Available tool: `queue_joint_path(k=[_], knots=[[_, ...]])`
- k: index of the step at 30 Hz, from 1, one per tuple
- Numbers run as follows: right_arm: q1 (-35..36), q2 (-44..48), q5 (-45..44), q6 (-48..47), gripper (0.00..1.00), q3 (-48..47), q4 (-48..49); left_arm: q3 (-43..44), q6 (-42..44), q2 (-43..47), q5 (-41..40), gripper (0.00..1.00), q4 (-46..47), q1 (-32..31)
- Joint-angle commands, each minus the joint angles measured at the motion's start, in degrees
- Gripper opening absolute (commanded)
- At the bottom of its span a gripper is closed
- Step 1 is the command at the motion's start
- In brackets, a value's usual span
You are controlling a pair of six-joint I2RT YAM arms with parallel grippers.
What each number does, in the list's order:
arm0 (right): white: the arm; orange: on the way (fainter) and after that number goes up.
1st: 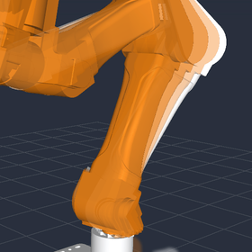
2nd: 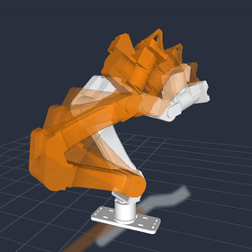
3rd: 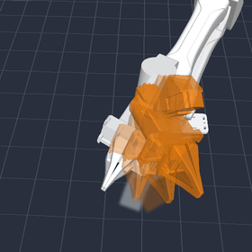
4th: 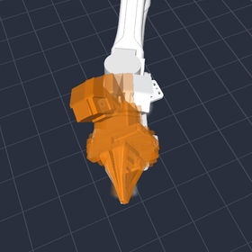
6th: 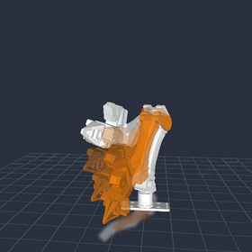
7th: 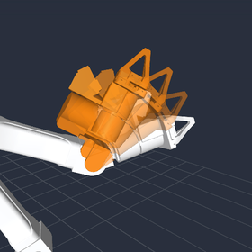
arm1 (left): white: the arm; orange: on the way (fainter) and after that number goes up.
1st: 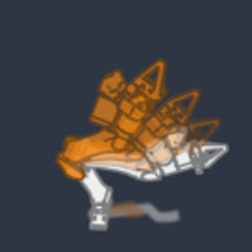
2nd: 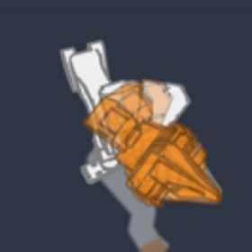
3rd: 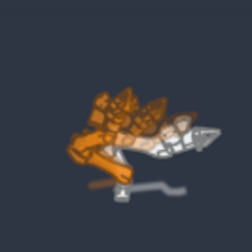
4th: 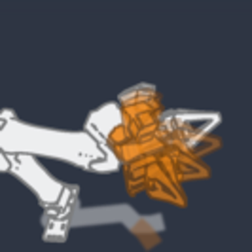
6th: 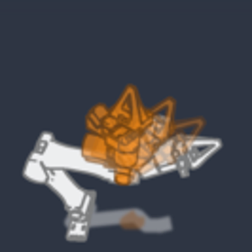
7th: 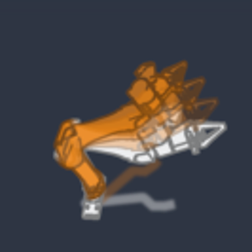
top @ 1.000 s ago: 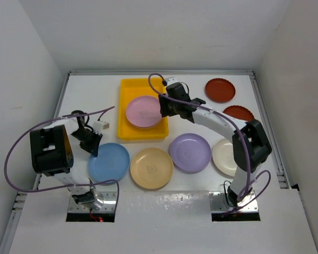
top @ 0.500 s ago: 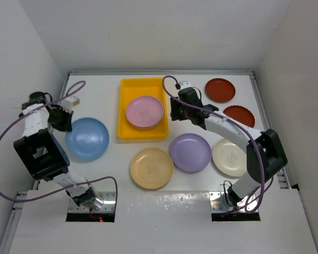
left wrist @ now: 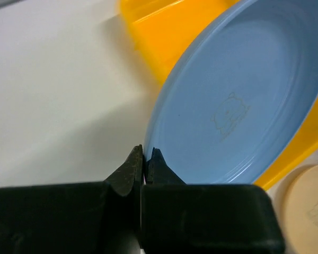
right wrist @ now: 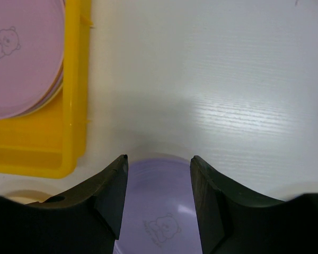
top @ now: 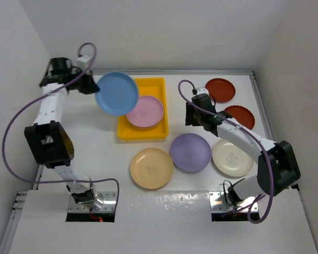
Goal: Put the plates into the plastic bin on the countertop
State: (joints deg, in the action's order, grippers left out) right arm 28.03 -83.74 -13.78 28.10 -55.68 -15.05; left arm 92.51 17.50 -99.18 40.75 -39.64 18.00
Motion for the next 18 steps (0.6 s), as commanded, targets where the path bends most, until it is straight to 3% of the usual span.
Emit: queue_joint_path(k=[1, 8, 18], knots=[[-0.96, 3.58, -2.92, 1.69, 0.5, 1.71, -0.86, 3.11, -10.63, -0.99, -4.51, 0.0, 6.5, -11.13], [-1.93, 7.19, -4.15, 2.4, 0.5, 5.05, -2.35, 9.26, -14.16, -11.72, -17.71, 0.0, 6.5, -23.26], [-2.28, 9.3, -4.68, 3.28, 0.51, 7.96, -2.79, 10.06, -14.07, -17.18, -22.21, 0.0, 3.44, -26.17]])
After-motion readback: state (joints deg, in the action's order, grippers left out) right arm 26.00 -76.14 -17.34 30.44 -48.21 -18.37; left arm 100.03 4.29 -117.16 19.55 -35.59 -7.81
